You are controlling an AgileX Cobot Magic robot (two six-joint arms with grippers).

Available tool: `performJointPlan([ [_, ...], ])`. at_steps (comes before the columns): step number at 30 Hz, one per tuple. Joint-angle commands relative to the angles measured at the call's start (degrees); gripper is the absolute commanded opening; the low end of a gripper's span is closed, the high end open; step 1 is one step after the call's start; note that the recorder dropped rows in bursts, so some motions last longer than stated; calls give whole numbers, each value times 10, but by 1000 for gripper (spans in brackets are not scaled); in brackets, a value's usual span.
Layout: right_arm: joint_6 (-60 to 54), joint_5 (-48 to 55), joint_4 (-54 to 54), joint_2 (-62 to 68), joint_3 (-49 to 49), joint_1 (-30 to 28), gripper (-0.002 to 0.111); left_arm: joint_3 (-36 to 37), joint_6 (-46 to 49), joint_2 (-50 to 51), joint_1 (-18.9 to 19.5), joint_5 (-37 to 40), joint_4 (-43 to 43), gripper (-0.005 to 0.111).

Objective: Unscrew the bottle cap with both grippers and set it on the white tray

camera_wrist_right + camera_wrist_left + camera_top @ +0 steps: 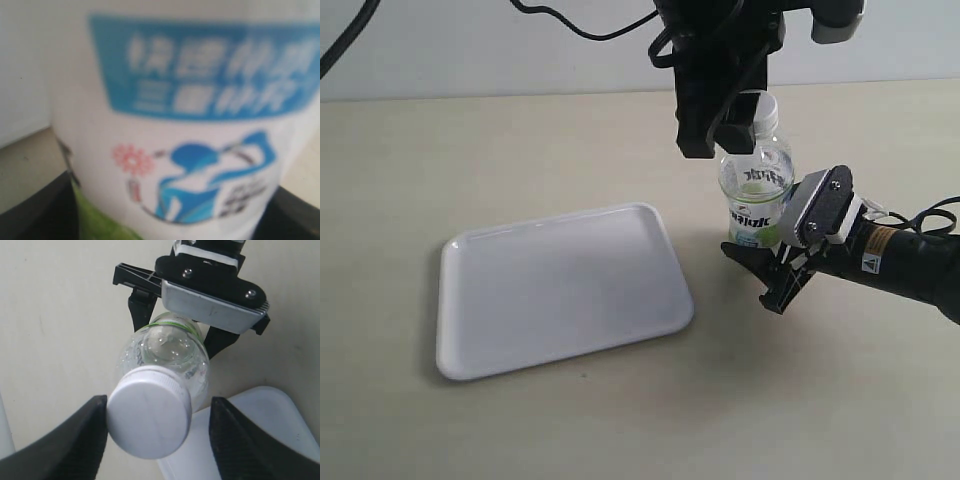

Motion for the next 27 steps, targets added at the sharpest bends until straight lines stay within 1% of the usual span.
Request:
performJointPlan([
  [1, -1, 15, 8, -3, -2, 0, 0, -2, 1, -7, -2, -1, 0, 58],
  [27, -1, 15, 11, -3, -2, 0, 0, -2, -17, -8, -2, 6, 1, 58],
])
